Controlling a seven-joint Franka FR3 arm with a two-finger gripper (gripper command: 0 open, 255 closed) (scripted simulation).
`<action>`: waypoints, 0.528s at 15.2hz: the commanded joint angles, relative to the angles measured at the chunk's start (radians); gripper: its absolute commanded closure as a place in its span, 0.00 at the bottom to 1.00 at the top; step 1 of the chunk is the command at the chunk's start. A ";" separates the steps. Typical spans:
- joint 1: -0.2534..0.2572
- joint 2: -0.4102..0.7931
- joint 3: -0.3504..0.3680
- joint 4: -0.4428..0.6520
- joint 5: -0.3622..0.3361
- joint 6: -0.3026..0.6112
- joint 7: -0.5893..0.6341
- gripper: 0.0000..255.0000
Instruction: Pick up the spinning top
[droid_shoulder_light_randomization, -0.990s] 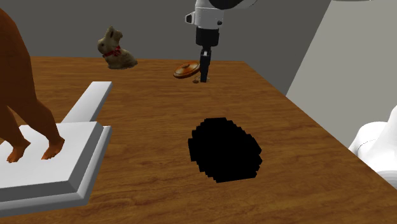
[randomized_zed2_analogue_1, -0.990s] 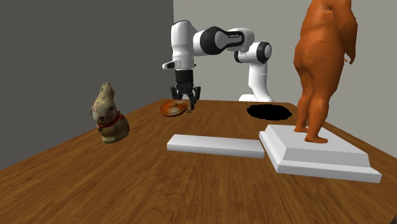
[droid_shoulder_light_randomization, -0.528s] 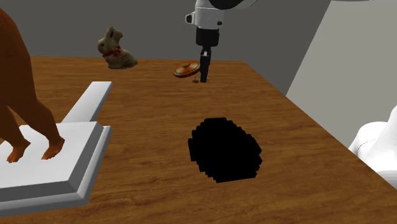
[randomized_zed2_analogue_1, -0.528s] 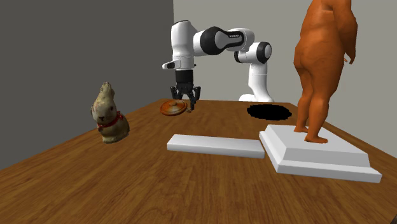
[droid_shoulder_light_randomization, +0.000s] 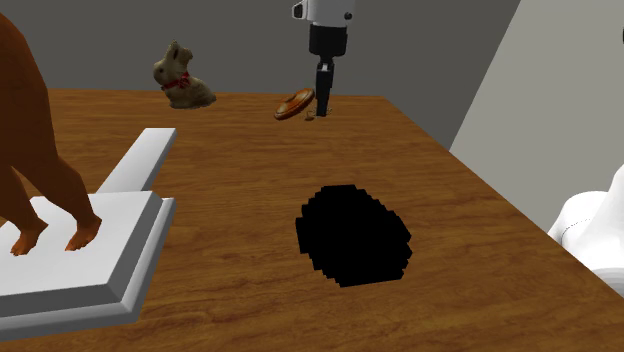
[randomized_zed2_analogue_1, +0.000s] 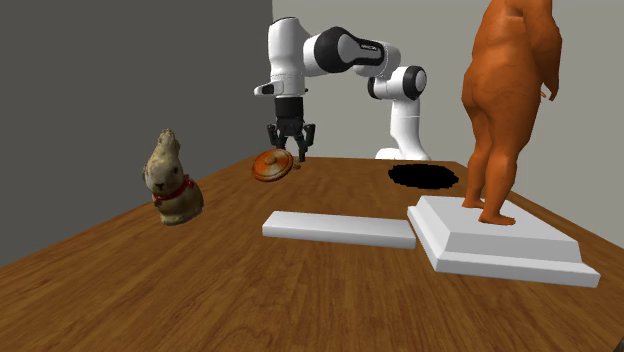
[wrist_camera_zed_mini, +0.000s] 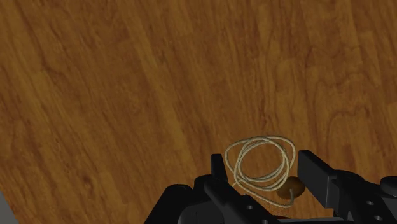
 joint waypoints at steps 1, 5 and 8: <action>0.000 0.007 0.000 0.035 -0.001 -0.028 0.000 1.00; 0.000 0.019 0.000 0.105 -0.002 -0.086 0.001 1.00; 0.001 0.032 0.000 0.162 -0.003 -0.131 0.002 1.00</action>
